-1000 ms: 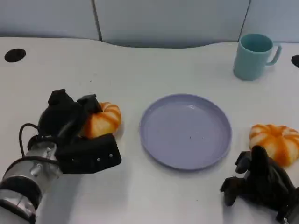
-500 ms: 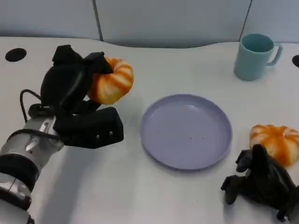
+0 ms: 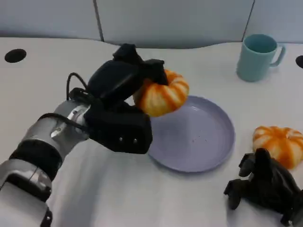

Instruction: Grasp the bread from the table and place it into the plate.

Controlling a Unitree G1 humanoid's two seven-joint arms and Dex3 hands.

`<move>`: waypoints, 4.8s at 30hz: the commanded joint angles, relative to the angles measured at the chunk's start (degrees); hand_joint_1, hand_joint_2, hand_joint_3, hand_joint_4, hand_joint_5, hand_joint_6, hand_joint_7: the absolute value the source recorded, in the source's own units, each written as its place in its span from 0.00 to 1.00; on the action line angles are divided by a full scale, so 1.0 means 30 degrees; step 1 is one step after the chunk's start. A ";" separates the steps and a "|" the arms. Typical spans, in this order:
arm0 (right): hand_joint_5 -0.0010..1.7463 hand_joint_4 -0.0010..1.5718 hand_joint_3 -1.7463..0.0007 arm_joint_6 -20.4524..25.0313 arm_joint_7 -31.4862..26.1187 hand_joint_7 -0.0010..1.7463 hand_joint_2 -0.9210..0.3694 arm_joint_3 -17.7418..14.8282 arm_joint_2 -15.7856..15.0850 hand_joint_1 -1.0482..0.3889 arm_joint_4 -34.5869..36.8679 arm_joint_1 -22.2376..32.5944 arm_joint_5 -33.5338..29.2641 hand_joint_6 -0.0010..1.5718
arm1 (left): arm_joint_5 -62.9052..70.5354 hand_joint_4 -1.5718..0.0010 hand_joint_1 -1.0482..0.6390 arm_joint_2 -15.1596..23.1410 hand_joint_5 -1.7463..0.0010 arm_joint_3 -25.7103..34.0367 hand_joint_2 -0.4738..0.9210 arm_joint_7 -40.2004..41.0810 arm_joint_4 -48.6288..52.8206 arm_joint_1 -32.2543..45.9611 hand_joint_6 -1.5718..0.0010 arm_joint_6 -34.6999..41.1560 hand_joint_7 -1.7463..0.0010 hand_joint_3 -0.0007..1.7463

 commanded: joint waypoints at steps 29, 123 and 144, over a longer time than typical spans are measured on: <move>0.37 1.00 0.80 0.1572 -0.0409 0.23 0.00 0.0247 0.0009 0.39 -0.1419 0.0957 0.0679 1.00 | 0.2108 1.00 0.22 -0.3454 0.87 -0.2707 1.00 -0.4645 0.2446 -0.2036 1.00 0.5424 0.92 0.12; 0.41 1.00 0.83 -0.0888 0.0170 0.25 0.00 -0.0173 -0.0899 0.36 0.1881 -0.0627 -0.0017 1.00 | -2.2731 0.56 0.26 -0.5376 0.06 1.1687 1.00 -1.2070 -1.7571 2.0674 0.62 1.0758 0.26 0.16; 0.41 1.00 0.86 -0.1258 0.0421 0.26 0.00 -0.0457 -0.0797 0.37 0.3169 -0.1267 -0.0143 1.00 | -2.2371 0.57 0.25 -0.5551 0.06 1.2374 1.00 -1.2226 -1.7018 2.0213 0.63 1.1008 0.24 0.13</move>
